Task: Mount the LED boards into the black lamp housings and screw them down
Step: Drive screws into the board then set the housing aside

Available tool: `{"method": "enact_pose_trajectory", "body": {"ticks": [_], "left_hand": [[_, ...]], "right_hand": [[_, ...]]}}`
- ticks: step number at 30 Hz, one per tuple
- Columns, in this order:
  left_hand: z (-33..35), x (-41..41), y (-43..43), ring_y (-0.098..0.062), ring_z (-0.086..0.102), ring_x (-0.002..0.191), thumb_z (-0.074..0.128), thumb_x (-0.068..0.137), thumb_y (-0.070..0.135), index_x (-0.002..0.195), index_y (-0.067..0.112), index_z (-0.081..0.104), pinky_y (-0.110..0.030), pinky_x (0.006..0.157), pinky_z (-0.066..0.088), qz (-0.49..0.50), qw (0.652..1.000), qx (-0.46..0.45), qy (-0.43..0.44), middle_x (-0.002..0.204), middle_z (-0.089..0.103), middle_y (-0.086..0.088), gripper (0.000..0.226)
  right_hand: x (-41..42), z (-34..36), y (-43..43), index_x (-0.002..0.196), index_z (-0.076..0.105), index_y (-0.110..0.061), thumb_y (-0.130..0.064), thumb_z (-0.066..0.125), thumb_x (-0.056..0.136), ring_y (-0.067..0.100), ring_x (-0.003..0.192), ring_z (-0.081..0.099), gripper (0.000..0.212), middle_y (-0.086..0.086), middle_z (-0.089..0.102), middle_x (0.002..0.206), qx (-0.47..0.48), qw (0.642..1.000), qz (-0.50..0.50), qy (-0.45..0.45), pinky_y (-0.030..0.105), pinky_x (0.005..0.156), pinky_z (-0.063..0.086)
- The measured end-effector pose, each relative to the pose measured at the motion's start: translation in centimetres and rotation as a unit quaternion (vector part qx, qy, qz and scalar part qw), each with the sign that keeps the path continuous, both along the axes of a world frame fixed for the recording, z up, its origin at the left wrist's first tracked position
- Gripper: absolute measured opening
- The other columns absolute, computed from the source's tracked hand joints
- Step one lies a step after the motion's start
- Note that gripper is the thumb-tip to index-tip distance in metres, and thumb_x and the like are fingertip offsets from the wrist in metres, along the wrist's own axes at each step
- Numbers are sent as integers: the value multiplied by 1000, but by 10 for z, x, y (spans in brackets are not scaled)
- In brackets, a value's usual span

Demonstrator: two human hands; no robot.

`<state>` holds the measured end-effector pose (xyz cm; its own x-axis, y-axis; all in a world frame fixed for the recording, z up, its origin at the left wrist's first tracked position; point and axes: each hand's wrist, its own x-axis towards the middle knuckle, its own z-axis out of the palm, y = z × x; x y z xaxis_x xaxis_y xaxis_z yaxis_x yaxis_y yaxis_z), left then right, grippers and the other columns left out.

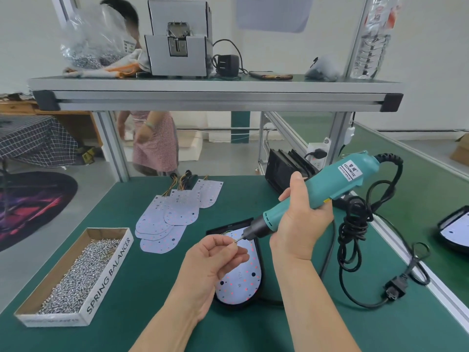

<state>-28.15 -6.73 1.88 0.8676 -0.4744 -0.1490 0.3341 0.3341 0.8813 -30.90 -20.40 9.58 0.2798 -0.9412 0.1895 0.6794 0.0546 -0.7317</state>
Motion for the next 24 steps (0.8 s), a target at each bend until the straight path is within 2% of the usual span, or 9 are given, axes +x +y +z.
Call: {"method": "enact_pose_trajectory", "body": {"ticks": [2,4,7,10,13,16,18,20,24], "left_hand": [[0,7,4,-33,75,83,69,88,4,99,-3,67,-22,68,58,-4,999,29,-17,92,74,-25,13],[-7,18,9,-27,74,83,72,88,11,96,6,71,-24,66,58,45,986,142,-79,88,76,-16,10],[-17,38,13,-16,66,87,76,82,35,99,20,61,-34,74,55,131,884,417,-166,92,69,3,27],[-18,45,1,-15,54,73,78,75,47,97,15,48,-30,60,40,24,855,501,-128,90,60,2,50],[-19,48,-17,-19,50,68,81,71,38,87,11,47,-29,59,37,-13,852,512,-108,83,56,-2,46],[-22,49,-30,-28,68,81,77,76,21,95,0,62,-33,68,49,-51,901,428,-54,92,71,-10,32],[-24,49,-35,-26,72,89,73,78,14,98,1,70,-37,77,55,-66,914,397,-49,93,76,-6,24],[-25,47,-35,-25,73,92,72,77,13,90,8,74,-40,85,57,-59,919,386,-50,91,78,-3,15],[-24,47,-35,-26,73,92,71,65,20,89,11,74,-46,92,57,-57,924,375,-44,92,78,-5,26]], "right_hand": [[4,2,-2,73,53,-19,-23,72,81,10,50,49,21,-5,54,52,-3,1000,0,-1,21,53,44],[7,4,-4,71,55,-21,-23,73,81,10,50,50,20,-5,54,52,-8,1000,-1,-5,21,53,44],[15,7,-9,65,59,-28,-21,74,81,12,51,51,23,-4,54,52,-22,1000,-2,-9,22,53,44],[28,5,-12,60,59,-29,-21,74,81,12,49,51,26,-4,55,52,-46,999,0,1,23,52,44],[42,-2,-12,64,55,-25,-29,75,76,16,50,50,24,1,56,55,-75,997,-8,31,26,52,44],[56,-14,-11,68,52,-23,-38,74,75,21,56,50,27,7,54,61,-123,990,-10,68,35,55,46],[64,-24,-13,68,51,-23,-38,74,77,21,55,50,28,0,53,60,-153,984,-10,90,41,56,48],[70,-32,-15,67,50,-23,-38,74,79,17,53,48,31,-8,51,57,-181,977,-10,109,40,54,47],[78,-44,-16,66,48,-27,-40,74,78,16,51,47,31,-13,50,54,-184,974,-1,133,38,54,47]]}}
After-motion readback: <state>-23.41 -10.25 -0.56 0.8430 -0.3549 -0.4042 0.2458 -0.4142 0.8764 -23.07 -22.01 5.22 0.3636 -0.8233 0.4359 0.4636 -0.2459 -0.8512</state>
